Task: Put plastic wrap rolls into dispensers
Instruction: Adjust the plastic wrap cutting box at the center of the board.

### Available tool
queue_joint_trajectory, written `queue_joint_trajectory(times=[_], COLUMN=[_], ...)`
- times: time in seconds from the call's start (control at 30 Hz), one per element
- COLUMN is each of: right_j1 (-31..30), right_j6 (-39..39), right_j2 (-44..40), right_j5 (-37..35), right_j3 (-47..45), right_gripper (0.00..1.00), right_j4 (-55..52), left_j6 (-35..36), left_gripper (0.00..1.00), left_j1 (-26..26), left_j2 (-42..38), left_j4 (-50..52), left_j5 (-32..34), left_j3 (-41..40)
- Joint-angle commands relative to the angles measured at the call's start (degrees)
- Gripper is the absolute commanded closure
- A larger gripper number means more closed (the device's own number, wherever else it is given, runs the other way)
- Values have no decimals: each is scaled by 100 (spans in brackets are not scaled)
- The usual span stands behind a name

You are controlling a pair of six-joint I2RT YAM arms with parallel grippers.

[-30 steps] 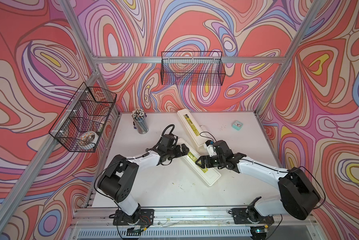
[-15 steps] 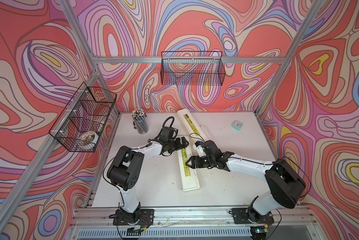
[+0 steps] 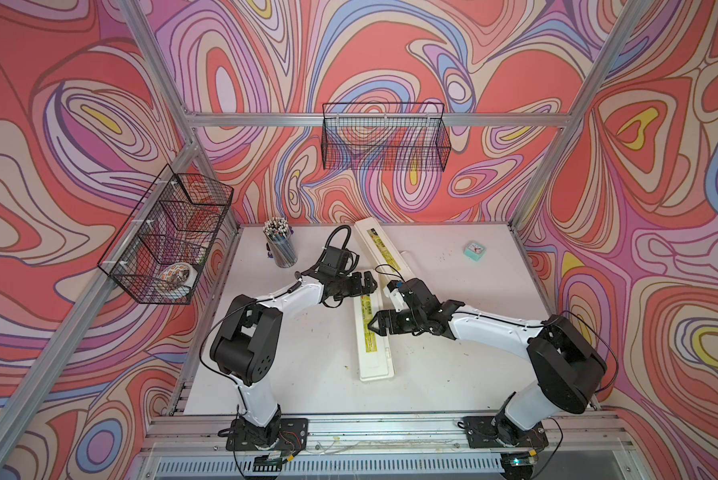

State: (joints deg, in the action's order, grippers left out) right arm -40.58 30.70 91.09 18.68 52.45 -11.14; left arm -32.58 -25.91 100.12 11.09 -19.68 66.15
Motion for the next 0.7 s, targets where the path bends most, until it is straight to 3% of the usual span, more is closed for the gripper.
queue_joint_trajectory(times=[0.0,0.23,0.67], right_j1=[40,136,462], right_j6=[-205,-485,-620], right_j2=[-188,-543,-1673], right_j5=[-155,-171,-386], right_j3=[-124,-260,-925], right_gripper=[10,9,5], right_j4=[-161,-297,-406], left_j6=[343,190,-326], left_gripper=[0,0,0], left_j1=[-218,-506,-1614], left_j2=[-379,-900,-1488], left_j4=[568,913,1520], left_j5=[354,960,1896], left_j3=[-57,-386,-739])
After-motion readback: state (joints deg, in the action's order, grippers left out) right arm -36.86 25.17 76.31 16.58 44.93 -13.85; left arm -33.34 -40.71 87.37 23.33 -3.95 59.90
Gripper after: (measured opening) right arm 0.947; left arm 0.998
